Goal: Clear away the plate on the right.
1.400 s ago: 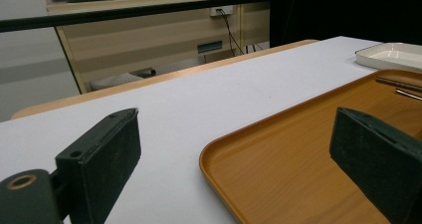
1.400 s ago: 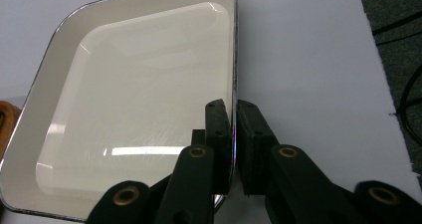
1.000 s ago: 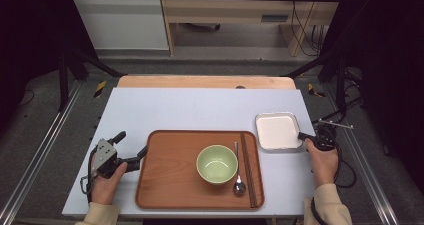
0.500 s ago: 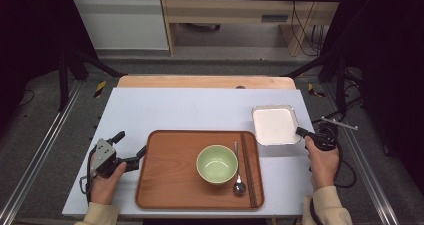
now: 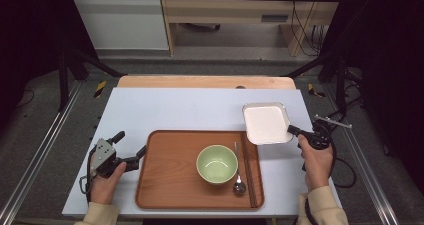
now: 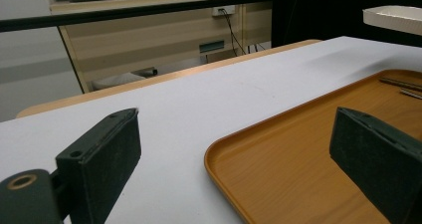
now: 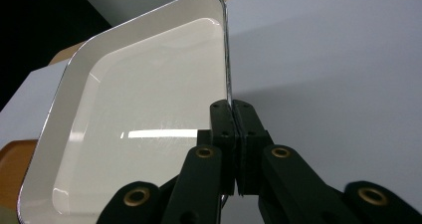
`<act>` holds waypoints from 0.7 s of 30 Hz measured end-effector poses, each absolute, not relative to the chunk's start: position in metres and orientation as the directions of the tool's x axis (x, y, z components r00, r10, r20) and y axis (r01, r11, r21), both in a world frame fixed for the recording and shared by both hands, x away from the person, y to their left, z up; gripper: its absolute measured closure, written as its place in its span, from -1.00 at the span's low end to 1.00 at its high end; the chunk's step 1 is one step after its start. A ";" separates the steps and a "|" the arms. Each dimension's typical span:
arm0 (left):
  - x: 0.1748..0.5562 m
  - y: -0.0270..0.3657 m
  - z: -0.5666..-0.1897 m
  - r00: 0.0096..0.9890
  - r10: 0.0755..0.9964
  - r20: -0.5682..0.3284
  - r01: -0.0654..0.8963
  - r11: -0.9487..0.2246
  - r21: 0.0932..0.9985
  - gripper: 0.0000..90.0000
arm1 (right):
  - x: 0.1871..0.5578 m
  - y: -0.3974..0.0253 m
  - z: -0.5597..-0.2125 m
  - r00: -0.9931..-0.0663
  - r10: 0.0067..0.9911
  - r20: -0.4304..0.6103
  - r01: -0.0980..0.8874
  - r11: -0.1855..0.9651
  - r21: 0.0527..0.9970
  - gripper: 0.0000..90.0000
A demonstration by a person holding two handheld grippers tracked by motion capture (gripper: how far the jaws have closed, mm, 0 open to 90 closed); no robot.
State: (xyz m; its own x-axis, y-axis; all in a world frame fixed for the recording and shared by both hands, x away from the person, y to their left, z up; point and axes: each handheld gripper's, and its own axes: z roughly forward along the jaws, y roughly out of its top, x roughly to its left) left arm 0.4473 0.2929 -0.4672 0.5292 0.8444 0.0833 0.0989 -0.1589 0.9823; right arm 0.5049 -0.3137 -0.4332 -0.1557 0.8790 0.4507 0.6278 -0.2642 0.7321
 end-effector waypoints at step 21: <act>0.438 0.276 -0.432 0.538 0.841 0.061 0.086 -0.127 0.988 -0.86 | 0.513 -0.223 -0.389 -0.347 0.829 0.439 0.606 -0.159 0.780 0.98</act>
State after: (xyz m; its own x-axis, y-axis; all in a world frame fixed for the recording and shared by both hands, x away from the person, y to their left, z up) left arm 0.4380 0.2762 -0.4317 0.5375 0.8410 0.0613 0.0864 -0.1272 0.9881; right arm 0.5128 -0.2225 -0.3888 -0.3474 0.8286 0.4390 0.6057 -0.1590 0.7796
